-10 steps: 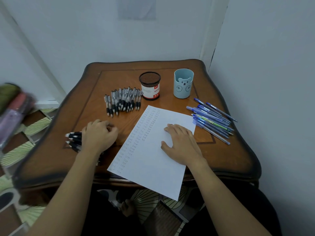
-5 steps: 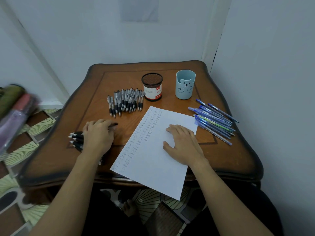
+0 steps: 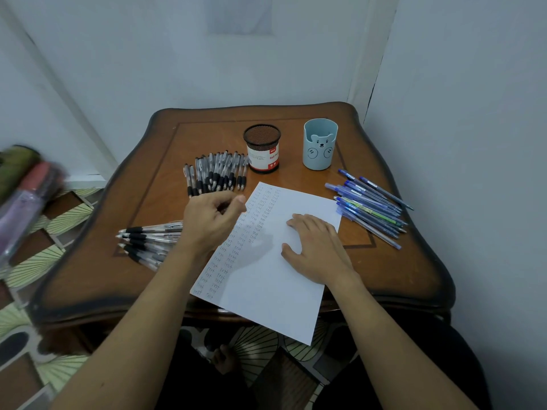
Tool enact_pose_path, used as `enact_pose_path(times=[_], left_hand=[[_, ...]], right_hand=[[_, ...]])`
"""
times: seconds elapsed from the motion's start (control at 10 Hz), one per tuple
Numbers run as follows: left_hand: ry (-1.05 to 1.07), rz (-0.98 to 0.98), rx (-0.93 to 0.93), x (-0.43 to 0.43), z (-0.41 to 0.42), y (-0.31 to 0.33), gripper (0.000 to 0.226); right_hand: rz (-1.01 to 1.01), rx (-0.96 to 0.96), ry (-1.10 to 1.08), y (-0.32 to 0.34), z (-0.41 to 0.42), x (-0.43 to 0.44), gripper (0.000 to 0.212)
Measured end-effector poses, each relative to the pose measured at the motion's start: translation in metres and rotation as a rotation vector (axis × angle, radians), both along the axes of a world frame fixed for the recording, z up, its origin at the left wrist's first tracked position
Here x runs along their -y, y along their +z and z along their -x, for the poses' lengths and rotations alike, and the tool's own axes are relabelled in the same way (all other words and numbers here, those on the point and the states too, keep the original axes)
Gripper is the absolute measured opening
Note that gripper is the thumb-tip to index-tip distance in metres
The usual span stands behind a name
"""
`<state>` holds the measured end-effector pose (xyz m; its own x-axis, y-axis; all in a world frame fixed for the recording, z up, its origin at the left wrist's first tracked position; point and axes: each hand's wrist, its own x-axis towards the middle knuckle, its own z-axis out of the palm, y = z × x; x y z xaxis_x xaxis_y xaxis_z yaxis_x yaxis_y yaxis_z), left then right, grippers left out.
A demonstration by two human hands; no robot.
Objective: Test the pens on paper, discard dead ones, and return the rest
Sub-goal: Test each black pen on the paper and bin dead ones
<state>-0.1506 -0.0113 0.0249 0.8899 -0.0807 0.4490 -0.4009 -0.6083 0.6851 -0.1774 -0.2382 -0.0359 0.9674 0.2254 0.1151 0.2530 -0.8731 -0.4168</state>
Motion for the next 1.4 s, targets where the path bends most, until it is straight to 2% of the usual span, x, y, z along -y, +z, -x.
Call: enact_pose_path(times=[0.1, 0.2, 0.3, 0.4, 0.5, 0.6, 0.7, 0.8, 0.9, 1.0, 1.1, 1.2, 1.4], left_hand=[[-0.028, 0.075, -0.066, 0.011, -0.002, 0.002, 0.031], [-0.059, 0.174, -0.042, 0.023, -0.002, 0.007, 0.020], [-0.020, 0.223, -0.020, 0.029, -0.007, 0.009, 0.024], [0.008, 0.439, -0.157, 0.032, -0.016, 0.003, 0.040], [-0.042, 0.644, -0.220, 0.031, -0.023, -0.006, 0.034], [-0.068, 0.634, -0.282, 0.031, -0.024, -0.017, 0.054], [-0.013, 0.587, -0.347, 0.031, -0.024, -0.025, 0.050], [-0.021, 0.384, -0.355, 0.025, -0.024, -0.036, 0.017], [0.012, 0.367, -0.432, 0.021, -0.020, -0.046, 0.013], [0.065, 0.369, -0.414, 0.022, -0.017, -0.045, 0.009], [0.125, 0.366, -0.369, 0.022, -0.015, -0.043, 0.018], [0.203, 0.415, -0.369, 0.020, -0.016, -0.047, 0.044], [0.173, 0.310, -0.351, 0.017, -0.019, -0.051, 0.039]], right_hand=[[0.005, 0.004, 0.001, 0.000, 0.000, 0.000, 0.054], [-0.007, 0.003, 0.001, 0.000, 0.000, 0.000, 0.054], [-0.001, 0.004, -0.002, 0.000, 0.000, 0.000, 0.054], [0.000, -0.005, -0.001, 0.001, 0.000, 0.000, 0.055], [-0.004, -0.006, -0.001, 0.001, 0.000, 0.000, 0.055], [0.002, -0.004, 0.000, 0.001, 0.000, 0.000, 0.056], [0.008, -0.006, 0.001, 0.001, 0.000, 0.000, 0.056], [0.000, -0.006, 0.001, 0.001, 0.000, 0.000, 0.055], [0.001, -0.011, 0.003, 0.001, 0.000, 0.000, 0.055], [0.006, -0.010, 0.007, 0.001, -0.001, 0.000, 0.055], [0.002, -0.007, 0.006, 0.001, 0.000, 0.000, 0.055], [0.001, -0.001, 0.004, 0.001, 0.000, 0.000, 0.054], [-0.002, -0.001, 0.002, 0.001, 0.000, 0.000, 0.054]])
